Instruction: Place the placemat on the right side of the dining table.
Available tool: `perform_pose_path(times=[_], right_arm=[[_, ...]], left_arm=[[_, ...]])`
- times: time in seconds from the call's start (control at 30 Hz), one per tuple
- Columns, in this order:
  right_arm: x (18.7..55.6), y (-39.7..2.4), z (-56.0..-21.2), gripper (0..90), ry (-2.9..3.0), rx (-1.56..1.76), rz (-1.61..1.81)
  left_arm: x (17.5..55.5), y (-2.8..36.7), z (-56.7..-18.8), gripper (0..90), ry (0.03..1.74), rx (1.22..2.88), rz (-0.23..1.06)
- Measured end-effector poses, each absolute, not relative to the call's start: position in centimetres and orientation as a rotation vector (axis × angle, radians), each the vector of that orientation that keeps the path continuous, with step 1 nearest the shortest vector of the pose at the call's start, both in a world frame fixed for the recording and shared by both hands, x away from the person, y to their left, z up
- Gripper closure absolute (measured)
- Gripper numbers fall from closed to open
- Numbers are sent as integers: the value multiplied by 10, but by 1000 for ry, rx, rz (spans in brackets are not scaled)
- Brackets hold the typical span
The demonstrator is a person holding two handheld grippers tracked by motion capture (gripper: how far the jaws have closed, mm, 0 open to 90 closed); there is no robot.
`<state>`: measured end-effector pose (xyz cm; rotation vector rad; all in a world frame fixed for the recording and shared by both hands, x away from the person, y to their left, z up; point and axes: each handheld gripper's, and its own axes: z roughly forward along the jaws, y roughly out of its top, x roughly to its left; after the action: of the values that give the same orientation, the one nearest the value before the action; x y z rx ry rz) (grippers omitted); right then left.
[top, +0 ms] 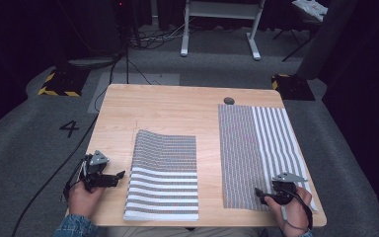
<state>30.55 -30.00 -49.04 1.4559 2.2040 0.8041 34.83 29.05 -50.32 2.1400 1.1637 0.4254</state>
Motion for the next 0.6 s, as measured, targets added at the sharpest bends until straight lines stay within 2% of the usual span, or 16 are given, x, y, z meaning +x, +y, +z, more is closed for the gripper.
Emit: perform_pose_path(times=[0.6], right_arm=[[345,-312,-490,243,2230,1425,824]], left_arm=[[348,290,-503,142,1164,2140,423]])
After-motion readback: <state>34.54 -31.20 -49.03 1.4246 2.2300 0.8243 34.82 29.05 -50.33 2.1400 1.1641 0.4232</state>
